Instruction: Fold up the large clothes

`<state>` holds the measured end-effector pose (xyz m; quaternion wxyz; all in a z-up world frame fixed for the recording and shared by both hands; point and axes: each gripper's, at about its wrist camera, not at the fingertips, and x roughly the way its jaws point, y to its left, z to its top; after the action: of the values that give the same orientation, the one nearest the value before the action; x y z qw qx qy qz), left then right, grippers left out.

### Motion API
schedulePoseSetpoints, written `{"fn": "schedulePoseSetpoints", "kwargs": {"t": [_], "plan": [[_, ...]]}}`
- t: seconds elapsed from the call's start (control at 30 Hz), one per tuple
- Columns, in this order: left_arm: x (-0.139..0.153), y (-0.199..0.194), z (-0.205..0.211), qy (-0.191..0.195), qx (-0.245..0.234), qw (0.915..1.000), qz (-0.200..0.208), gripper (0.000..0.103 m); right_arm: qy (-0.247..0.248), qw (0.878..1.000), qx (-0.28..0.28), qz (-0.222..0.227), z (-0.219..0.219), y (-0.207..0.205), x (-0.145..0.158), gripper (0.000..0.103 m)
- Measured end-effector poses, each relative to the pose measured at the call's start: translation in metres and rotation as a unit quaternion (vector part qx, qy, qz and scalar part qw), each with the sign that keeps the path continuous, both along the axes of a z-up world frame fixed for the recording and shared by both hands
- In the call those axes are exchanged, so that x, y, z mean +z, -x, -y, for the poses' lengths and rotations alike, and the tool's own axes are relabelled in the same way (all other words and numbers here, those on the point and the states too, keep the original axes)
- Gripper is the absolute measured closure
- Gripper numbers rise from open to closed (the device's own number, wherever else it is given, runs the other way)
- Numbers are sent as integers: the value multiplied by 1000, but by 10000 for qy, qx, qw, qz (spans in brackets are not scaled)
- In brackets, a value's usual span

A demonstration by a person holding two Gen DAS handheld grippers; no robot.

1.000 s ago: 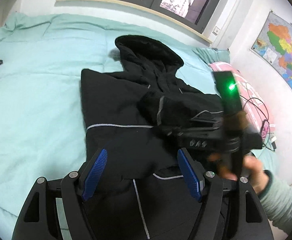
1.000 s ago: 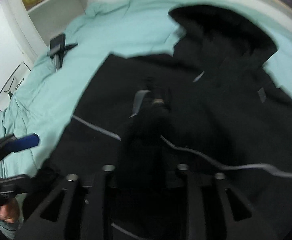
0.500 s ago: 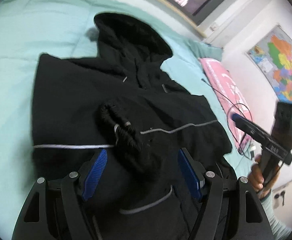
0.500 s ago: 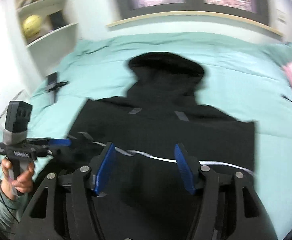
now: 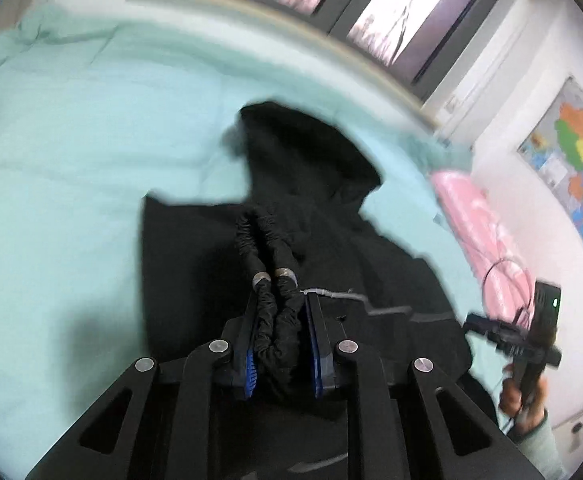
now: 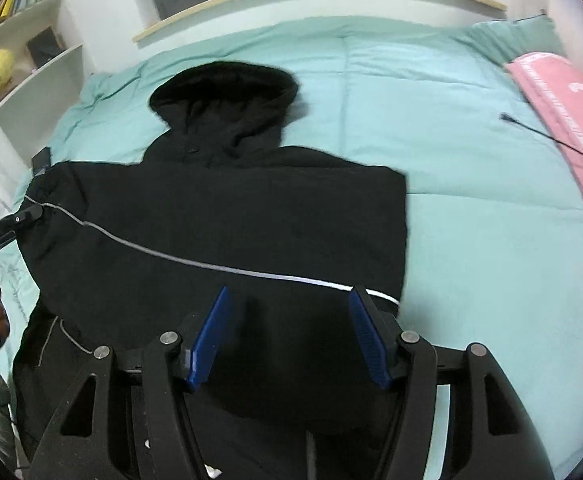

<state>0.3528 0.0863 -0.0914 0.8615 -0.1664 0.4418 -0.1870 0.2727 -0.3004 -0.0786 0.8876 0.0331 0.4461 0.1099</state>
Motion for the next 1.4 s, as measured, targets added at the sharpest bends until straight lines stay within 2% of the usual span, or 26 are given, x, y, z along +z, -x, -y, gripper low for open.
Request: {"fn": "schedulePoseSetpoints", "kwargs": {"t": [0.1,0.13,0.2,0.23,0.3,0.37,0.4,0.43,0.5,0.6,0.67,0.7,0.77,0.83,0.97,1.1,1.17,1.2,1.23,1.27,1.3,1.33,1.37,1.4], "plan": [[-60,-9,-8,-284,26,9941,-1049,82,115,9994,205,-242,-22,-14,-27,38],[-71,-10,-9,-202,11,9934,-1125,81,304,9987,221,-343,-28,-21,-40,38],[-73,-7,-14,-24,47,9948,-1014,80,523,9975,186,-438,-33,-29,-62,38],[-67,-5,-14,-28,43,9956,-931,80,526,9976,168,-428,-34,-29,-62,38],[-41,9,-6,-449,-96,9979,-448,75,563,9970,208,-481,-33,-28,-53,38],[-16,24,3,-1027,-19,9947,66,60,550,9975,232,-390,-32,-27,-35,37],[-5,30,7,-1214,44,9922,293,44,499,9982,216,-270,-31,-27,-24,37],[6,32,12,-1269,79,9905,517,40,369,9991,194,-91,-30,-29,-11,36],[22,34,27,-916,-78,9926,791,40,124,9997,173,135,-33,-35,7,33],[19,23,50,-525,-380,9951,749,40,-58,9996,182,197,-49,-52,9,30],[-5,1,73,-729,-446,9959,305,40,49,9999,150,-8,-62,-65,-9,30],[-28,-14,82,-1021,-362,9940,-123,40,219,9996,77,-155,-66,-71,-21,30],[-64,-28,82,-1271,-237,9896,-627,41,597,9971,-73,-465,-69,-78,-47,30],[-74,-29,84,-1312,-226,9900,-459,41,767,9963,-58,-386,-70,-77,-58,30],[-56,-18,90,-1465,-248,9887,-213,41,648,9970,-9,-428,-63,-72,-52,30],[-22,18,80,-918,-348,9945,359,41,140,9995,256,-118,-46,-28,-15,30],[-13,37,73,-661,-269,9952,666,40,113,9993,319,167,-44,1,1,30],[-14,41,71,-633,-164,9956,674,38,175,9990,313,265,-41,10,3,30],[-25,38,70,-745,-43,9962,449,38,279,9986,292,335,-38,18,0,30],[-47,29,67,-897,49,9959,89,38,394,9986,235,280,-35,21,-8,30],[-65,22,64,-883,56,9960,-153,38,543,9983,160,124,-33,20,-22,31],[-81,19,61,-717,53,9972,-211,38,637,9978,163,-35,-31,17,-41,31],[-85,21,60,-650,101,9978,-57,38,605,9978,261,55,-30,19,-61,31],[-83,23,61,-713,114,9974,9,38,558,9976,249,326,-28,26,-65,31]]}}
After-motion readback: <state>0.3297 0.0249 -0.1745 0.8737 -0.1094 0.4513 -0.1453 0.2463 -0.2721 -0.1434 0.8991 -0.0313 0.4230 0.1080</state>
